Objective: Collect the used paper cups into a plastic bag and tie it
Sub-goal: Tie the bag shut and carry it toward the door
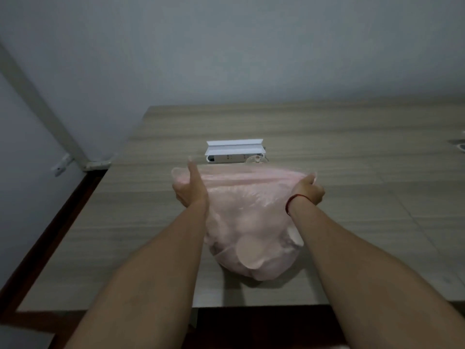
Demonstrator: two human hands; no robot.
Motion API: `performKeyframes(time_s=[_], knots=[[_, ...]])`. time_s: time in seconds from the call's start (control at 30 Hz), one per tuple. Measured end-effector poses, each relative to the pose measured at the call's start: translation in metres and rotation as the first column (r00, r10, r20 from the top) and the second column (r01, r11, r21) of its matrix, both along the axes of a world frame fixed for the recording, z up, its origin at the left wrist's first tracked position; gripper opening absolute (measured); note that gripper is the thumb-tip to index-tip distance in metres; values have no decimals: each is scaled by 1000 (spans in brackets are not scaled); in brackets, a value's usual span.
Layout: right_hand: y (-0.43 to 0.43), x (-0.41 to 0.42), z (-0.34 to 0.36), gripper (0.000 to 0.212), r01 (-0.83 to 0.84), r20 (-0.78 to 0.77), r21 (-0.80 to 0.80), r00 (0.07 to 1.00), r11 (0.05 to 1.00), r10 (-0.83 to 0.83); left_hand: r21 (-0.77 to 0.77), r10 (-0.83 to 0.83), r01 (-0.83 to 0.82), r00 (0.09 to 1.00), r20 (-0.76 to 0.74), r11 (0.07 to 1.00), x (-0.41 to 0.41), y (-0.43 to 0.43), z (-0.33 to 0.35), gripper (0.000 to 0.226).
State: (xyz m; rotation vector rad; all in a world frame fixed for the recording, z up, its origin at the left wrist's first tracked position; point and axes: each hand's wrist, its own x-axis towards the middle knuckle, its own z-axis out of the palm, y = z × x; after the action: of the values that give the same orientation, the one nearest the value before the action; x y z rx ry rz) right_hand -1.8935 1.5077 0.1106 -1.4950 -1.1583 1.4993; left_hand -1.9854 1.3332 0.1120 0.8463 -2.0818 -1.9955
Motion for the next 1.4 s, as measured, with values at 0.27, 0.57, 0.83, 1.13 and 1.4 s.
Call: performKeyframes(time_s=[0.27, 0.57, 0.83, 1.13, 1.4], knots=[[-26, 9, -20, 88, 74, -45, -100, 996, 992, -79, -56, 1, 0, 1000, 11, 998, -11, 6, -18, 35], [-50, 10, -50, 108, -536, 375, 335, 831, 775, 412, -211, -67, 64, 998, -9, 975, -3, 25, -17, 30], [-31, -8, -19, 38, -158, 1, 10, 987, 987, 158, -209, -93, 85, 995, -30, 974, -9, 12, -22, 35], [-38, -3, -24, 76, -124, -208, -289, 976, 949, 64, -397, -518, 539, 839, 167, 743, 31, 0, -49, 102], [-36, -9, -35, 43, -312, 195, -3, 932, 950, 307, -447, -309, 318, 946, 94, 836, 36, 47, -53, 29]])
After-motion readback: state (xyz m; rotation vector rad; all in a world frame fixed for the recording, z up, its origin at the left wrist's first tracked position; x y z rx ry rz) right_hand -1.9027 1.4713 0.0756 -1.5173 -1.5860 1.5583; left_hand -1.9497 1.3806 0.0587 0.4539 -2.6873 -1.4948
